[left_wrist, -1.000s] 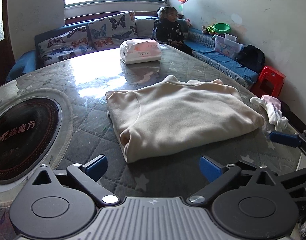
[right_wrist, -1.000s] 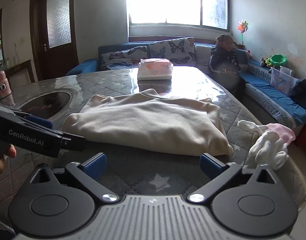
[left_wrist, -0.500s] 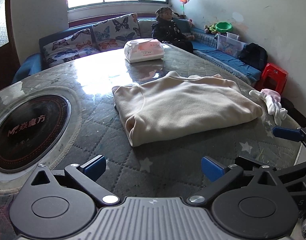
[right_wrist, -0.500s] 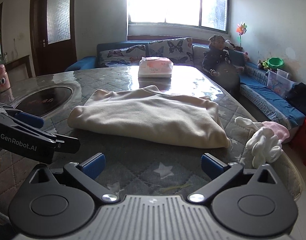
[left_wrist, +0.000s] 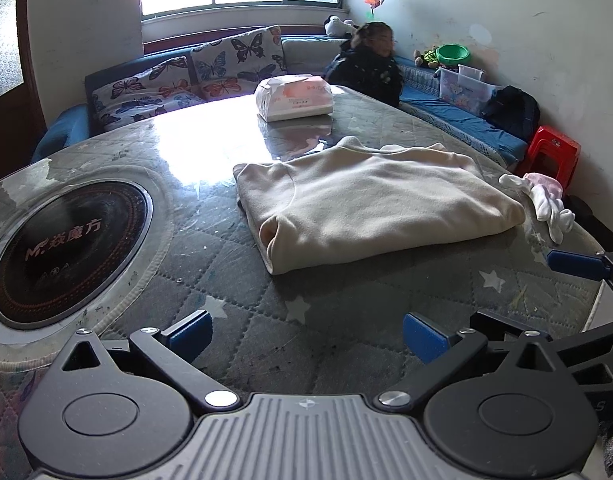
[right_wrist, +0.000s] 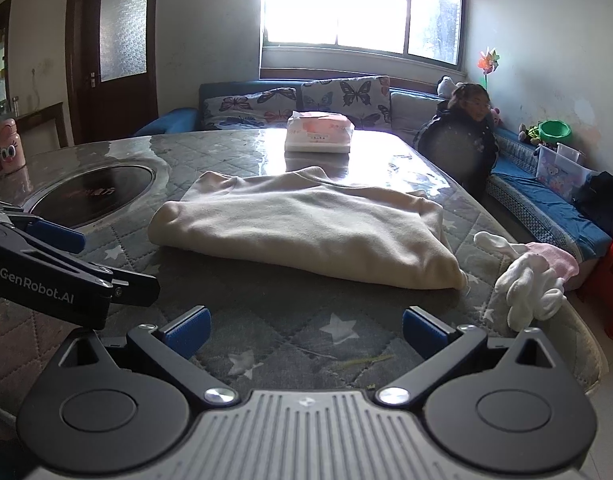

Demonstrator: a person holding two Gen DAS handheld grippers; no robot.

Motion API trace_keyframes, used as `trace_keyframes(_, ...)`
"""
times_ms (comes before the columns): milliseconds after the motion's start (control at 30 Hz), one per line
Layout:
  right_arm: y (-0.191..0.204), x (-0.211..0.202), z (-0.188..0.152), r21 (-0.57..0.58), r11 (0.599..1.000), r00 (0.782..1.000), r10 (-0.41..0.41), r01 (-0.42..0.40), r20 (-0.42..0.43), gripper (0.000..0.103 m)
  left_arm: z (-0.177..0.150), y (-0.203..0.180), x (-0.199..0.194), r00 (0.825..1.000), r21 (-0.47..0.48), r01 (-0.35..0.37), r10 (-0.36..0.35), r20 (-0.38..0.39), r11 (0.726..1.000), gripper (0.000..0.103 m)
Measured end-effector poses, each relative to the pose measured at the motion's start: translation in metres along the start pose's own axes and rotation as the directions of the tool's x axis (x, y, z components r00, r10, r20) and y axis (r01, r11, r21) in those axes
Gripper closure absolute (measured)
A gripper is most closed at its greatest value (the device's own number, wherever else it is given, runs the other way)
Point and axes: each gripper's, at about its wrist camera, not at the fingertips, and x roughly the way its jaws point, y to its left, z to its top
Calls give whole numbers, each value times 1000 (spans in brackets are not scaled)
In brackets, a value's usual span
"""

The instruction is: Fold clothes

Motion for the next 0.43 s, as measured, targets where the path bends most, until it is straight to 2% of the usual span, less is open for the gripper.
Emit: trace_keyframes(433,3,-8,-1,-12,1000,1000,-3,3,9,0,-3,4,-7,1000,-8,-27,27,14,1000,0)
